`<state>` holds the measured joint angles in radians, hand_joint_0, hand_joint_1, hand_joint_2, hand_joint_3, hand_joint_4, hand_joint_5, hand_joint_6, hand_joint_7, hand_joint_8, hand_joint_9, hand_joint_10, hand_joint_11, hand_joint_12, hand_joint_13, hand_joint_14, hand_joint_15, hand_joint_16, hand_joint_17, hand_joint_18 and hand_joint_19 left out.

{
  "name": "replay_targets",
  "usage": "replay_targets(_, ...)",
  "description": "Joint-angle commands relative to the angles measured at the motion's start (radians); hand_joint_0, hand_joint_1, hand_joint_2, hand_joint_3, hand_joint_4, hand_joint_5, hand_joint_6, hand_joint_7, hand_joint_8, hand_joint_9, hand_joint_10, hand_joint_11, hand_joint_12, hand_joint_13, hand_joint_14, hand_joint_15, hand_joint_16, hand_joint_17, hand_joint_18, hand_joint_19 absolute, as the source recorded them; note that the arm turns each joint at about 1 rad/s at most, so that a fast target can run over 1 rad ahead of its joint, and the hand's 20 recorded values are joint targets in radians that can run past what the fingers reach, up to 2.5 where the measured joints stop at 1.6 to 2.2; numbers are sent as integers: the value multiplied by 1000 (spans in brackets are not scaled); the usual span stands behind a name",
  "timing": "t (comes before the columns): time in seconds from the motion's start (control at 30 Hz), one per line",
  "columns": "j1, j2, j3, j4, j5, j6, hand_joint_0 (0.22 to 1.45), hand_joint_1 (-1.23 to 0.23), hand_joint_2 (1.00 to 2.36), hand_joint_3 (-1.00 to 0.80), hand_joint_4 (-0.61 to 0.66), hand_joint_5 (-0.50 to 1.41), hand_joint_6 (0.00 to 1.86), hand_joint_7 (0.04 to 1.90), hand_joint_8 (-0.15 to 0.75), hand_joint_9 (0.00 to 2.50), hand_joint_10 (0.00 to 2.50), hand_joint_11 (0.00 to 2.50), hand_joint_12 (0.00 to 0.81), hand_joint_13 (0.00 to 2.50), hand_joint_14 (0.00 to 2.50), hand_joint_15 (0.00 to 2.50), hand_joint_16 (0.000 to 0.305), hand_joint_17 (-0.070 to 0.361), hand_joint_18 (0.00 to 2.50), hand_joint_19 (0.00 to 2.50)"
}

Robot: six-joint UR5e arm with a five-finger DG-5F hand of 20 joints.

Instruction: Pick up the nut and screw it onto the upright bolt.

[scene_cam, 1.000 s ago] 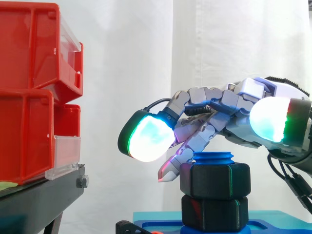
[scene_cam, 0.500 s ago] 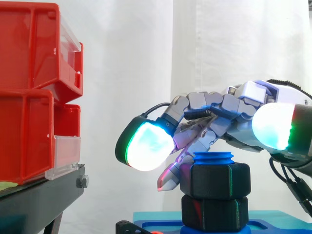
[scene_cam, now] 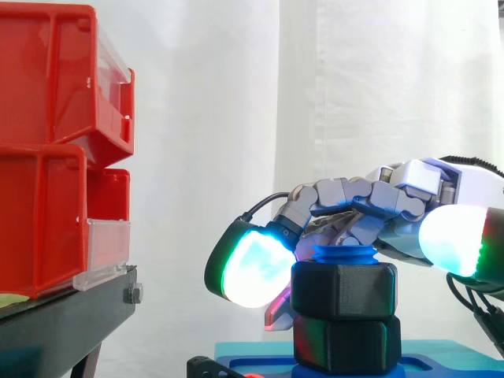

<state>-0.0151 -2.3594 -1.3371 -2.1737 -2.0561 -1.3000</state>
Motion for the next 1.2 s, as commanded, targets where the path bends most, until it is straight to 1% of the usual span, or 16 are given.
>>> replay_targets(0.0,-6,0,0,3,-1,1,484,-174,1000,-500,246,-86,504,848,257,969,0,0,221,711,0,0,34,77,584,210)
replay_targets(0.2,-8,0,0,-1,-3,-2,486,-179,1000,-500,260,-78,504,905,260,971,0,0,219,713,0,0,34,76,594,219)
replay_targets(0.27,-11,-1,-2,0,-3,-4,487,-180,1000,-500,275,-78,504,941,259,974,0,0,218,712,0,0,34,76,595,216)
replay_targets(0.4,-16,0,0,-1,-3,-4,489,-183,1000,-500,284,-64,504,1085,264,978,0,0,215,716,0,0,34,76,600,223)
replay_targets(0.47,-17,0,0,2,-3,-4,489,-184,1000,-500,286,-62,504,1126,265,979,0,0,215,718,0,0,34,76,603,220)
replay_targets(0.53,-23,0,0,-1,-4,-4,490,-184,1000,-500,258,-56,504,1206,267,986,0,0,214,726,0,0,34,76,612,224)
replay_targets(0.67,-29,0,-2,3,-4,-4,491,-187,1000,-500,239,-48,503,1305,270,990,0,0,215,732,0,0,34,76,614,226)
replay_targets(0.77,-31,0,0,6,-4,-4,491,-187,1000,-500,216,-36,502,1408,271,990,0,0,217,737,0,0,34,76,617,226)
replay_targets(0.83,-34,0,0,6,-4,-5,492,-186,1000,-500,201,-31,500,1515,274,993,0,3,216,747,0,0,33,75,625,233)
replay_targets(0.87,-34,0,-2,6,-6,-7,491,-187,1000,-500,196,-31,504,1524,275,996,0,2,216,751,0,0,34,75,630,230)
replay_targets(1.0,-40,0,-2,8,-18,-7,491,-188,1000,-500,179,-40,593,1440,282,1015,0,9,217,774,0,0,33,75,656,237)
replay_targets(1.07,-40,0,0,5,-21,-7,492,-188,1000,-500,169,-39,617,1420,284,1022,0,12,217,775,0,0,33,75,661,243)
replay_targets(1.17,-49,0,-2,8,-24,-5,492,-186,1000,-500,152,-37,631,1420,284,1038,0,17,214,784,0,0,33,73,677,247)
